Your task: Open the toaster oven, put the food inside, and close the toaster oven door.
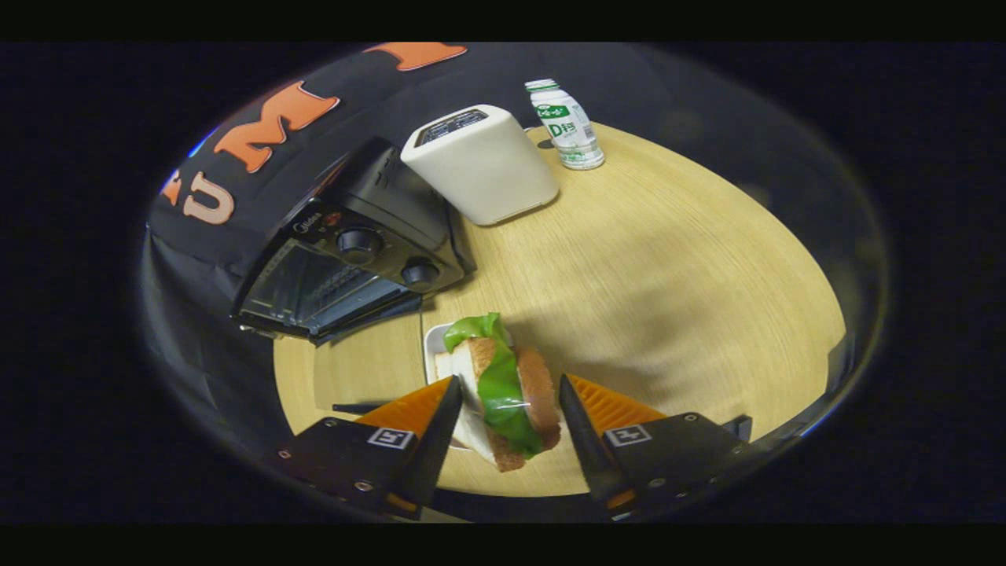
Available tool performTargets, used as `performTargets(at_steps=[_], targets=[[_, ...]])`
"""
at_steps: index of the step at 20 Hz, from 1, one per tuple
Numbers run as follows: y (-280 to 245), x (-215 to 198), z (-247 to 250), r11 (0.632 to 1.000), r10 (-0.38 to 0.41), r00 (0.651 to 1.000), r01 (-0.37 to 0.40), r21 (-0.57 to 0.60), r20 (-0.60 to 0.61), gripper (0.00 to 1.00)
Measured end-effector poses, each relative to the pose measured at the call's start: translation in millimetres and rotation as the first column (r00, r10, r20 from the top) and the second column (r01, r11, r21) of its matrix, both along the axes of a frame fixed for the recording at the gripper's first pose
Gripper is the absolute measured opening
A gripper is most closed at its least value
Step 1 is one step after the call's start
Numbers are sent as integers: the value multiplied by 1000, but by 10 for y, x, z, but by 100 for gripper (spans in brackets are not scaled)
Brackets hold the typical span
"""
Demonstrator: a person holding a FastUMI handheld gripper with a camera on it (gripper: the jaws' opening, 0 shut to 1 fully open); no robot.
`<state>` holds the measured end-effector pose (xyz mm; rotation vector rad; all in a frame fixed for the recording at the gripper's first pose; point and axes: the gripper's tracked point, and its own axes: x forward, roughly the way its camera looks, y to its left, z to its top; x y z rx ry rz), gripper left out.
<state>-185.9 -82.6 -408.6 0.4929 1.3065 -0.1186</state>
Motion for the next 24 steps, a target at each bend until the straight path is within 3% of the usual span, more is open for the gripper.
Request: performTargets(at_steps=[2, 6, 11, 17, 24], targets=[[33, 58, 80, 997, -52, 999, 52, 61, 10, 51], [-89, 127, 188, 995, -93, 995, 92, 36, 42, 31], [-33, 277, 459, 977, -186, 977, 172, 128, 108, 30], [364, 480, 769, 941, -222, 958, 162, 297, 183, 30], [953, 621, 701, 922, -196, 962, 114, 369, 190, 30]])
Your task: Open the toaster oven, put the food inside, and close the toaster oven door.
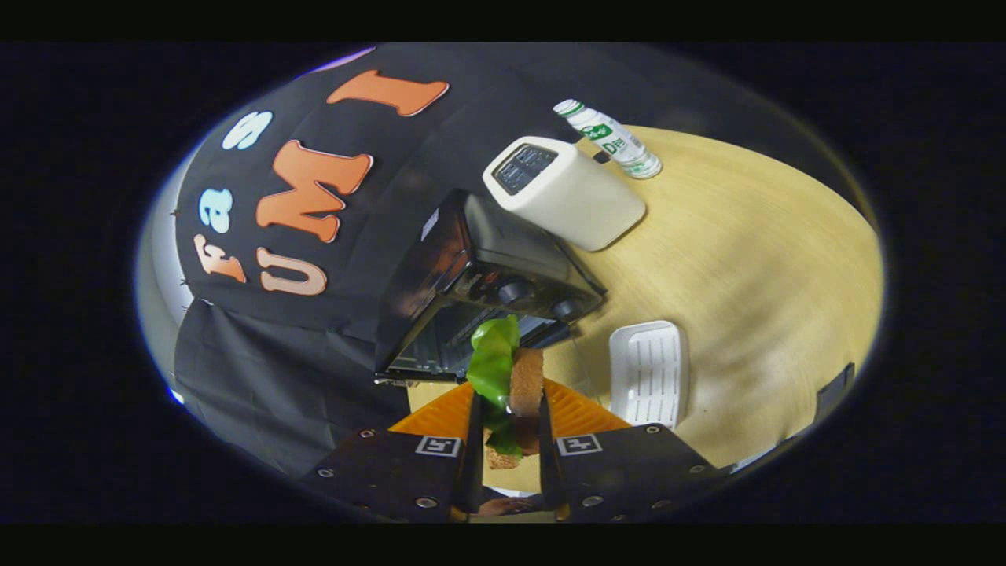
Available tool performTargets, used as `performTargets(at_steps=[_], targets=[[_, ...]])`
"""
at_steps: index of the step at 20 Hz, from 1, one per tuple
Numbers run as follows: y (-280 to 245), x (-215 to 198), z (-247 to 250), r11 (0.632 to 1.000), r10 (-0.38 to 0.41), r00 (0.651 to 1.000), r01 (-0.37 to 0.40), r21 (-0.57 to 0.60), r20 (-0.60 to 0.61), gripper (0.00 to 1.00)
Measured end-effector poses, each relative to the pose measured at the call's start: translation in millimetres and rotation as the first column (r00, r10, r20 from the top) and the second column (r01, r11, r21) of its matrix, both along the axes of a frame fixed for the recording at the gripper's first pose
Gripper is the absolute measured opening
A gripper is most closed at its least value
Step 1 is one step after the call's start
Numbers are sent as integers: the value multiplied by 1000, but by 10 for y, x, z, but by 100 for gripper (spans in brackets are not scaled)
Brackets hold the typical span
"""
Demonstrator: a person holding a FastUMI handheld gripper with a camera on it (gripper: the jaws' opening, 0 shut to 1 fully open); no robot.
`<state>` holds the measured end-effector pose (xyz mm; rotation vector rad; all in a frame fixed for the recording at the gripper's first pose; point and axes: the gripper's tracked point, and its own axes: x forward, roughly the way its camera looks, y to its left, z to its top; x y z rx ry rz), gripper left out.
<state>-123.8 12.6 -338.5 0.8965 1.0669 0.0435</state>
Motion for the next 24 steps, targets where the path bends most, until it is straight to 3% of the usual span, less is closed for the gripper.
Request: performTargets(at_steps=[7, 11, 14, 18, 24], targets=[[606, 322, -119, 994, -4, 1000, 5, 106, -12, 30], [776, 518, -203, 992, -46, 999, 44, 116, 16, 30], [865, 670, -268, 986, -117, 991, 109, 125, 58, 30], [943, 860, -380, 950, -279, 956, 262, 168, 90, 30], [1133, 1066, -549, 926, -362, 917, 334, 174, 165, 30]])
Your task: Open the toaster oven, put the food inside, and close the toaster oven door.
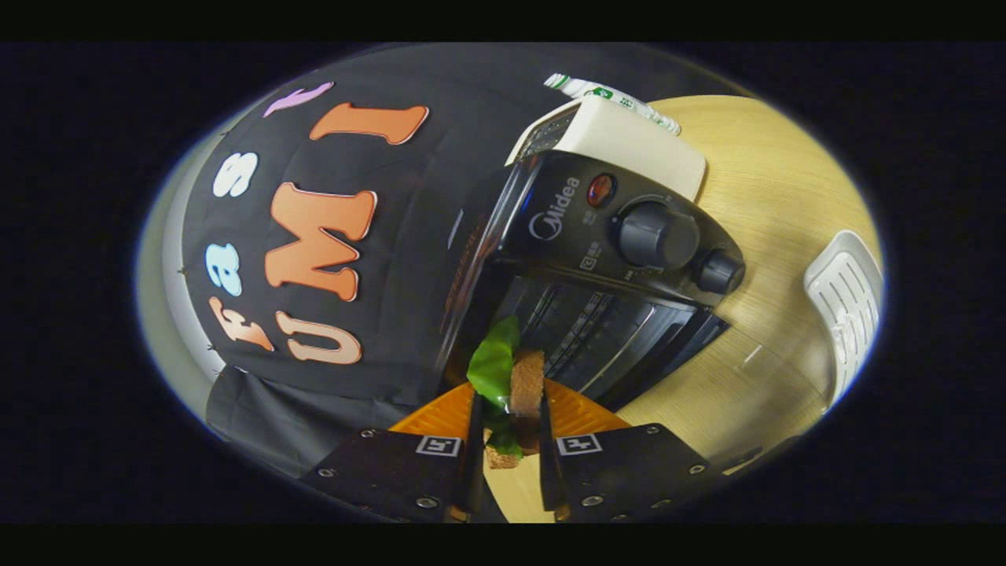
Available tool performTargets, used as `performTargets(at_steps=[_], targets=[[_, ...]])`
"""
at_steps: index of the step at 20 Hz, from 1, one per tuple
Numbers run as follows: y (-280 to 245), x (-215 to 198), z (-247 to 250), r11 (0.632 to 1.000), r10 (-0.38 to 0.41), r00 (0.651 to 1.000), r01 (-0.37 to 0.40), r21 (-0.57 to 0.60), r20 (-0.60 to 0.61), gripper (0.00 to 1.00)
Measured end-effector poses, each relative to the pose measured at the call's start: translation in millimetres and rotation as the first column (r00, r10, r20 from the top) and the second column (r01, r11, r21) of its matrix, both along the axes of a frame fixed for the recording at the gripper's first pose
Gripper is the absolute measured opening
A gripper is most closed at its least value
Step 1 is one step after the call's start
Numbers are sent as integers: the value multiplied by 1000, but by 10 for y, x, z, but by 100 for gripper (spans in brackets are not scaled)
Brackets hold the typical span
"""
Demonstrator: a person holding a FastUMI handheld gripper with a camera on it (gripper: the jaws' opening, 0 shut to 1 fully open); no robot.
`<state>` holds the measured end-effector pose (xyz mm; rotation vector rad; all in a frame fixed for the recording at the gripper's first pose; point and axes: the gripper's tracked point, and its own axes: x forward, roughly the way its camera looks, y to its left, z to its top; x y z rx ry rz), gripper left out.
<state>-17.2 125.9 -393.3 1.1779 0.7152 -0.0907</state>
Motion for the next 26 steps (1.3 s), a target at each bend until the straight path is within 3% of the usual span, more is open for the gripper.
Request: performTargets(at_steps=[2, 7, 12, 14, 20, 21, 26], targets=[[106, 33, -100, 999, -16, 1000, 16, 31, -15, 30], [150, 233, -237, 996, -88, 996, 88, -21, 27, 30], [124, 306, -398, 992, -114, 993, 114, -53, -10, 40], [85, 221, -380, 991, -88, 996, 85, -103, -26, 48], [33, -48, -292, 994, 41, 995, -50, -99, -91, 93], [1, -94, -237, 991, 62, 995, -71, -115, -84, 96], [-127, -442, -12, 956, 195, 975, -214, -200, -110, 96]])
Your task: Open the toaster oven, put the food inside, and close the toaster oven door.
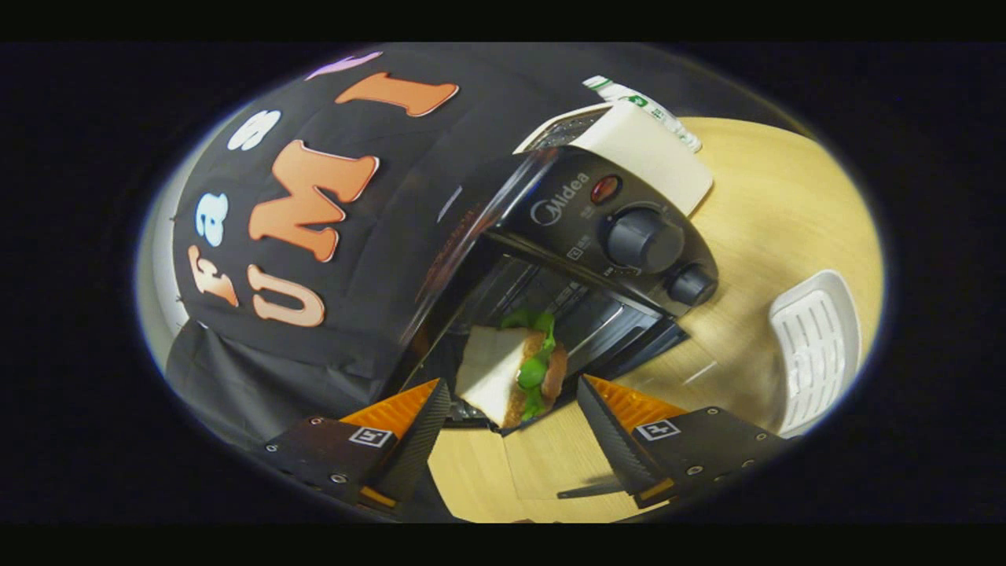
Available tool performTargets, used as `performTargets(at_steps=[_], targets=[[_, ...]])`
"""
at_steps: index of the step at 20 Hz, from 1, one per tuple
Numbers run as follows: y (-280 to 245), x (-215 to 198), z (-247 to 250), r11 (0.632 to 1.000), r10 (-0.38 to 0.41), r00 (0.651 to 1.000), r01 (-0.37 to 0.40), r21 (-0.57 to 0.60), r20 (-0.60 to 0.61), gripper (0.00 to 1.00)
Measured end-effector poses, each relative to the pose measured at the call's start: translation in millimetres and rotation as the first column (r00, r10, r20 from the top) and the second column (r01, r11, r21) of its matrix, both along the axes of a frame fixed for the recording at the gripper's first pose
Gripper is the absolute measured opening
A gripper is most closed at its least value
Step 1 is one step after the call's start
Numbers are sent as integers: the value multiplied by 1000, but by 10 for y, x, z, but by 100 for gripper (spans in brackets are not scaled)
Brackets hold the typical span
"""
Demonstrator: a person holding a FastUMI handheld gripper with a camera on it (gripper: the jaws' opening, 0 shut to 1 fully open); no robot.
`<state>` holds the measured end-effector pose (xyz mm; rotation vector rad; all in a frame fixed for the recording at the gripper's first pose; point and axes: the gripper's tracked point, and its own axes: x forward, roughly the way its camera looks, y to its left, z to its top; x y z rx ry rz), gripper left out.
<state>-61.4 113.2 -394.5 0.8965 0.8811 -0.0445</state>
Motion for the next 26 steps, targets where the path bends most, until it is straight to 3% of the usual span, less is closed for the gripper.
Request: performTargets(at_steps=[3, 5, 11, 18, 23, 26], targets=[[11, -364, -7, 990, 120, 991, -123, -64, -53, 96], [-32, -586, -71, 963, 203, 976, -213, -163, -76, 97], [-26, -1210, -207, 792, 456, 863, -504, -343, -217, 96], [-91, -1684, -436, 681, 531, 773, -633, -367, -346, 96], [-143, -1729, -672, 652, 525, 754, -654, -383, -395, 91], [-76, -1766, -798, 637, 524, 725, -682, -359, -448, 91]])
